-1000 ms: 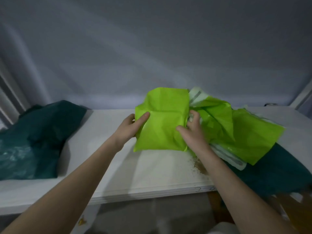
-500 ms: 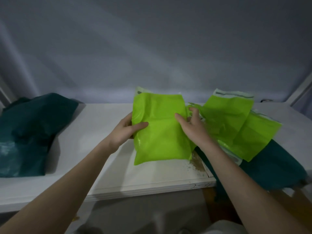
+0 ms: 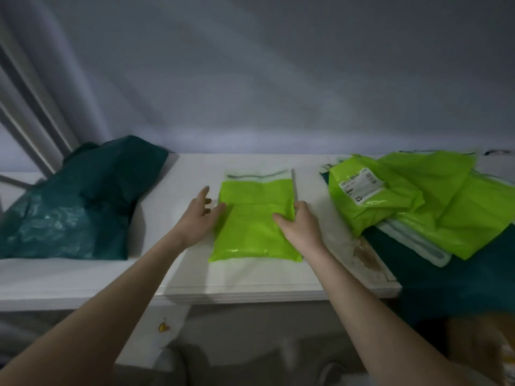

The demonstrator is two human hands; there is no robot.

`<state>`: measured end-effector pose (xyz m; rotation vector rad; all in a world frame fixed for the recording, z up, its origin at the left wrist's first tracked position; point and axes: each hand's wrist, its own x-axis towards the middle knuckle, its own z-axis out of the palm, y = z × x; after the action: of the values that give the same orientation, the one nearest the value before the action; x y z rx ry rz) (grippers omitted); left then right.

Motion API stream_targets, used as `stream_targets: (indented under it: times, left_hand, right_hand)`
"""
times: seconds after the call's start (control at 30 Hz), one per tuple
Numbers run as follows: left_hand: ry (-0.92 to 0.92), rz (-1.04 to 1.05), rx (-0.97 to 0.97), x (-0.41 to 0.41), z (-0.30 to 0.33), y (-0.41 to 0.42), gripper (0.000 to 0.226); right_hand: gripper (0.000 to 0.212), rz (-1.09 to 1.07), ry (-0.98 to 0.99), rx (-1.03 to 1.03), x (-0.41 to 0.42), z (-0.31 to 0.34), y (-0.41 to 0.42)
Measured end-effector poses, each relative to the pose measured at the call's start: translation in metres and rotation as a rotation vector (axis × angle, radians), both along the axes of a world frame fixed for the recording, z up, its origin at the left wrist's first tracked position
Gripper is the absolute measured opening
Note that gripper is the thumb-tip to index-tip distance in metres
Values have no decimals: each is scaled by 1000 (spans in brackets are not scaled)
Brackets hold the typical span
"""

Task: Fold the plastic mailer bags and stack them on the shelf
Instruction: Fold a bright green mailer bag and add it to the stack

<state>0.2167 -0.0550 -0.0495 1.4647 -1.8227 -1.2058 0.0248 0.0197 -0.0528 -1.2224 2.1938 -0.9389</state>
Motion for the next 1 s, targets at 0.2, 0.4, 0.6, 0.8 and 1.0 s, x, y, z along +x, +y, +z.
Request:
stream_targets:
  times: [0.2, 0.4, 0.6, 0.8, 1.0]
  left_hand:
    - [-303, -99, -404, -1, -17, 14, 52]
    - [-404, -341, -468, -20, -30, 25, 80]
    - [-454, -356, -406, -17, -24, 18, 46]
    - [-545, -297, -355, -13, -23, 16, 55]
    - [-512, -263, -245, -17, -19, 19, 70]
  right_hand:
    - [55, 124, 455, -183, 10, -6, 1]
    - [68, 476, 537, -56, 28, -24, 1]
    - [47, 483, 519, 33, 21, -16, -1]
    - [55, 396, 504, 41, 14, -15, 0]
    - [56, 359, 327, 26, 9, -18, -2]
